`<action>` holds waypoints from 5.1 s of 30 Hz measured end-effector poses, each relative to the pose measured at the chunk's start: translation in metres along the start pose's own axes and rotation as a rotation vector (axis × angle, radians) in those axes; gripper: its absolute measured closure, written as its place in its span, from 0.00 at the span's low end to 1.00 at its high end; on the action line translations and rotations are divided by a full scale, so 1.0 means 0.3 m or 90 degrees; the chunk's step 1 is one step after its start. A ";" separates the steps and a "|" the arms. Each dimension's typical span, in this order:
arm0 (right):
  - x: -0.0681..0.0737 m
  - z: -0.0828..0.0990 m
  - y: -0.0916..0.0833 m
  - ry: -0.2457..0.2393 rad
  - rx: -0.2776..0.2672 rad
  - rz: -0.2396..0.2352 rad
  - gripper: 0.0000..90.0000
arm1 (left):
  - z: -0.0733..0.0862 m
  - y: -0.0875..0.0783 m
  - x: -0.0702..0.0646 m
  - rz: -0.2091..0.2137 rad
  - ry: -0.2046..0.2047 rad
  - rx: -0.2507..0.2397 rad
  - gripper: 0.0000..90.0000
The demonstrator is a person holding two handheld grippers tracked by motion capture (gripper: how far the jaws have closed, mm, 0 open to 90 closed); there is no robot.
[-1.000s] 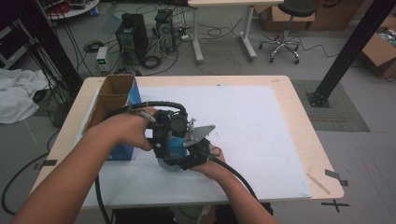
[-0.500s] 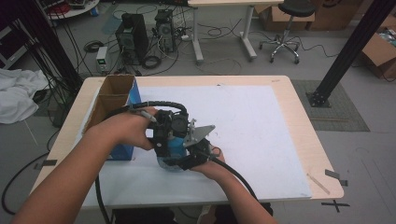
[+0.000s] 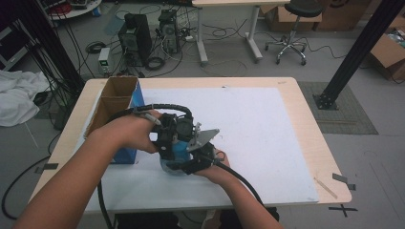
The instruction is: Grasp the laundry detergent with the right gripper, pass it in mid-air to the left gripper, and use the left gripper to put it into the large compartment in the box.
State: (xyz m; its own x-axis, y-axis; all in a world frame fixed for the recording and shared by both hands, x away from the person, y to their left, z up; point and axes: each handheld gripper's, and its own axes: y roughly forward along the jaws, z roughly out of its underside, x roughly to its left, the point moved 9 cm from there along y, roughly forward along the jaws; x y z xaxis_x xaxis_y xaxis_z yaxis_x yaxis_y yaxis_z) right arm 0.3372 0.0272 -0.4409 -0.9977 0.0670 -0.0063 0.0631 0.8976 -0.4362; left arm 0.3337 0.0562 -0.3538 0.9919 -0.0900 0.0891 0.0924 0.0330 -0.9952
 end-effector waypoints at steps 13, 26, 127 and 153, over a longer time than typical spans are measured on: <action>-0.018 -0.002 -0.011 -0.006 -0.009 0.019 0.47 | -0.014 -0.013 0.015 -0.010 0.002 0.008 0.43; -0.028 -0.024 -0.096 -0.034 -0.021 0.037 0.32 | 0.007 -0.047 0.023 0.000 -0.014 0.021 0.43; -0.167 0.053 -0.608 -0.127 0.616 -0.067 0.00 | 0.658 -0.247 0.290 0.041 -0.991 0.076 0.43; -0.168 0.079 -0.632 -0.124 0.646 -0.076 0.00 | 0.667 0.009 0.277 0.069 -0.998 0.078 0.43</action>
State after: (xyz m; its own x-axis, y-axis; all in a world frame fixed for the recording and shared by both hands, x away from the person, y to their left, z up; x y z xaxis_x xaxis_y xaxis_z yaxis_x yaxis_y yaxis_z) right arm 0.3749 -0.1568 -0.3792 -0.9883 -0.1512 -0.0191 0.0040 0.0996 -0.9950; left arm 0.4338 0.2479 -0.3408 0.0872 0.9949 0.0501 -0.0538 0.0549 -0.9970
